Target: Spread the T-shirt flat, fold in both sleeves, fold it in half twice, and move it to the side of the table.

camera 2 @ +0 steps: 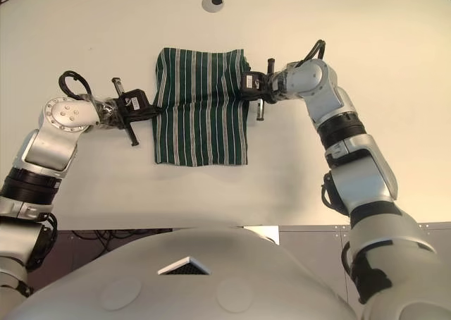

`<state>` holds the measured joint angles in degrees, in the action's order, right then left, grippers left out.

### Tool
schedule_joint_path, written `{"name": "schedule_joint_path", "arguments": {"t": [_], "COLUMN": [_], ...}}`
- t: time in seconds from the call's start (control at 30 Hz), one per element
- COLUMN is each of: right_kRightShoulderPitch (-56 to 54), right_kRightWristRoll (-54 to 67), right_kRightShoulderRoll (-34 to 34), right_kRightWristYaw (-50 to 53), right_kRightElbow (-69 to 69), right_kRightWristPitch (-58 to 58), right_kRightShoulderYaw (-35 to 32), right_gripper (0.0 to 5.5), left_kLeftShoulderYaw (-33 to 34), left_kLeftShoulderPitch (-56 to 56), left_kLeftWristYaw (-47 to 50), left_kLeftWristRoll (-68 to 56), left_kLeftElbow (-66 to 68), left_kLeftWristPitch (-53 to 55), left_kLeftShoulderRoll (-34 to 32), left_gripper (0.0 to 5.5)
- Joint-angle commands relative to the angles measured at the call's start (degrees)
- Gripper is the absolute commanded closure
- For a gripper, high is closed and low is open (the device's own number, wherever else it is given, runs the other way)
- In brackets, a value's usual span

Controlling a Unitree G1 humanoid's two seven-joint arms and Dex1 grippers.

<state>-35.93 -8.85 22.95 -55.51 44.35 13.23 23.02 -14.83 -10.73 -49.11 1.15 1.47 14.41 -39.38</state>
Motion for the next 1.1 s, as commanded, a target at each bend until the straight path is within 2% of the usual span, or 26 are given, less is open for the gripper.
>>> {"name": "schedule_joint_path", "arguments": {"t": [0.03,0.1,0.2,0.3,0.37,0.53,0.73,0.87,1.1], "right_kRightShoulderPitch": [5.98,11.44,21.47,25.80,25.87,23.20,21.92,20.92,19.46], "right_kRightWristRoll": [7.84,9.38,10.74,9.77,7.09,-2.13,-9.33,-10.38,-1.36], "right_kRightShoulderRoll": [2.90,8.45,17.90,21.37,20.09,13.10,10.86,10.90,9.97], "right_kRightWristYaw": [-3.81,-8.06,-14.30,-15.75,-13.58,-3.11,3.09,4.10,-2.07], "right_kRightElbow": [-12.67,-22.02,-33.12,-36.61,-35.83,-29.94,-24.13,-21.74,-21.83], "right_kRightWristPitch": [-1.14,1.10,3.57,6.38,9.07,15.20,21.32,21.22,9.79], "right_kRightShoulderYaw": [-5.92,-6.64,-7.23,-6.62,-5.42,-1.62,2.96,4.78,4.17], "right_gripper": [4.81,4.53,4.06,3.53,3.33,3.33,3.33,3.89,5.13], "left_kLeftShoulderYaw": [11.29,14.24,14.46,13.12,10.22,2.80,-1.98,-5.00,-6.07], "left_kLeftShoulderPitch": [1.47,8.81,21.74,26.57,27.25,24.32,19.21,17.28,15.62], "left_kLeftWristYaw": [4.37,4.08,2.17,2.83,2.95,3.70,5.22,4.83,3.28], "left_kLeftWristRoll": [-4.42,-1.88,5.06,9.40,12.54,17.86,23.12,24.54,20.55], "left_kLeftElbow": [-6.09,-10.46,-13.86,-14.06,-14.01,-13.61,-9.90,-8.30,-5.72], "left_kLeftWristPitch": [-4.08,-8.51,-18.40,-23.03,-24.64,-25.01,-27.05,-28.83,-28.30], "left_kLeftShoulderRoll": [-0.48,-5.04,-12.59,-14.33,-13.66,-9.74,-8.08,-7.50,-6.35], "left_gripper": [4.90,4.66,4.24,3.79,3.75,3.75,3.75,3.75,4.86]}}
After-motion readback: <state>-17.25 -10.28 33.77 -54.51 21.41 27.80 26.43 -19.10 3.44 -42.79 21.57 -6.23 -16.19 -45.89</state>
